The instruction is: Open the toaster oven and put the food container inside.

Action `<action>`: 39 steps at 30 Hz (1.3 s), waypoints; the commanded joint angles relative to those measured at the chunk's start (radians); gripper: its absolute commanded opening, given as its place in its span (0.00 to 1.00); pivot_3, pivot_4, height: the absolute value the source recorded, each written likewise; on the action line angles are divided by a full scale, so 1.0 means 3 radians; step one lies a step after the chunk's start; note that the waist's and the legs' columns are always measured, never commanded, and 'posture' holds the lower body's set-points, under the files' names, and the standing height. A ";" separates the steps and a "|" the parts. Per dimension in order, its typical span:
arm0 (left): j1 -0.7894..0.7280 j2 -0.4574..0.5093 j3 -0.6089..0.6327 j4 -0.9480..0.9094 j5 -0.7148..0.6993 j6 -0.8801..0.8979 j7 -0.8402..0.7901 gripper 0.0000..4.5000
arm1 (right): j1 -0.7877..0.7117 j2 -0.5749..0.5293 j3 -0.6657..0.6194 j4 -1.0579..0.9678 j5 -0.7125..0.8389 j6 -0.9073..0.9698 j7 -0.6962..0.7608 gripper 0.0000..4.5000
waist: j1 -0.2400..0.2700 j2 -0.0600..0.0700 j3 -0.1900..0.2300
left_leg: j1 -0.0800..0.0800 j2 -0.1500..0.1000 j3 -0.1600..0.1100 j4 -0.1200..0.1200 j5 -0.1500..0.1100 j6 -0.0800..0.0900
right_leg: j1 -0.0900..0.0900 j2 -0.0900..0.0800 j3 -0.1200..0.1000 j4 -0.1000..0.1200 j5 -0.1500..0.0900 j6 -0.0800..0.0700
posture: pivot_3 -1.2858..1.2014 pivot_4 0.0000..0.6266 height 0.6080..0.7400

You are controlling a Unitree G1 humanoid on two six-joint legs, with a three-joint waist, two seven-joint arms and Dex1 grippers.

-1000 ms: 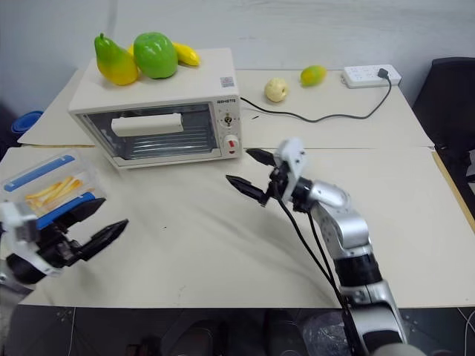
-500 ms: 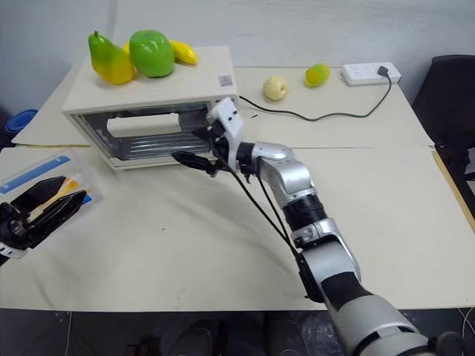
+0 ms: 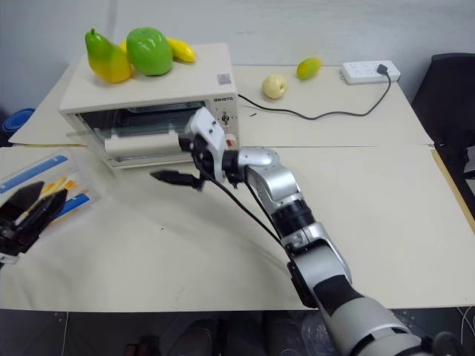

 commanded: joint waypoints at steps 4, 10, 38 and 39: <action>-0.0642 0.0517 -0.0285 0.0554 0.0419 -0.0075 0.0101 0.59 | 0.0173 -0.0055 0.0204 -0.0278 -0.0179 -0.0132 0.0098 1.00 | 0.0011 0.0000 0.0000 | 0.0001 -0.0002 0.0002 0.0002 0.0005 -0.0007 | -0.0003 0.0000 0.0001 0.0000 0.0000 0.0000 | 0.52 0.24 1.00; -0.1636 0.0637 -0.1060 0.1328 0.1099 -0.0256 0.0144 0.17 | 0.0260 -0.0011 0.0240 -0.0333 -0.0212 -0.0101 0.0129 1.00 | 0.0004 -0.0002 -0.0001 | 0.0002 -0.0006 0.0002 0.0004 0.0012 -0.0011 | -0.0007 -0.0002 0.0002 0.0020 0.0000 -0.0001 | 0.52 0.24 1.00; -0.0810 0.0134 -0.1861 0.0658 0.1876 -0.0374 -0.0402 0.00 | 0.2109 -0.1172 -0.0734 -0.1449 0.0013 -0.1066 -0.0124 1.00 | 0.0033 -0.0004 0.0000 | 0.0004 -0.0010 0.0000 0.0032 0.0004 -0.0006 | -0.0005 -0.0005 0.0003 0.0032 0.0000 -0.0001 | 0.52 0.24 1.00; -0.0764 0.0101 -0.1831 0.0644 0.1890 -0.0393 -0.0360 0.00 | 0.2130 -0.1176 -0.0744 -0.1468 0.0068 -0.1066 -0.0096 1.00 | 0.0032 -0.0004 -0.0001 | 0.0004 -0.0010 0.0000 0.0032 0.0004 -0.0006 | -0.0005 -0.0005 0.0003 0.0032 0.0000 -0.0001 | 0.52 0.24 1.00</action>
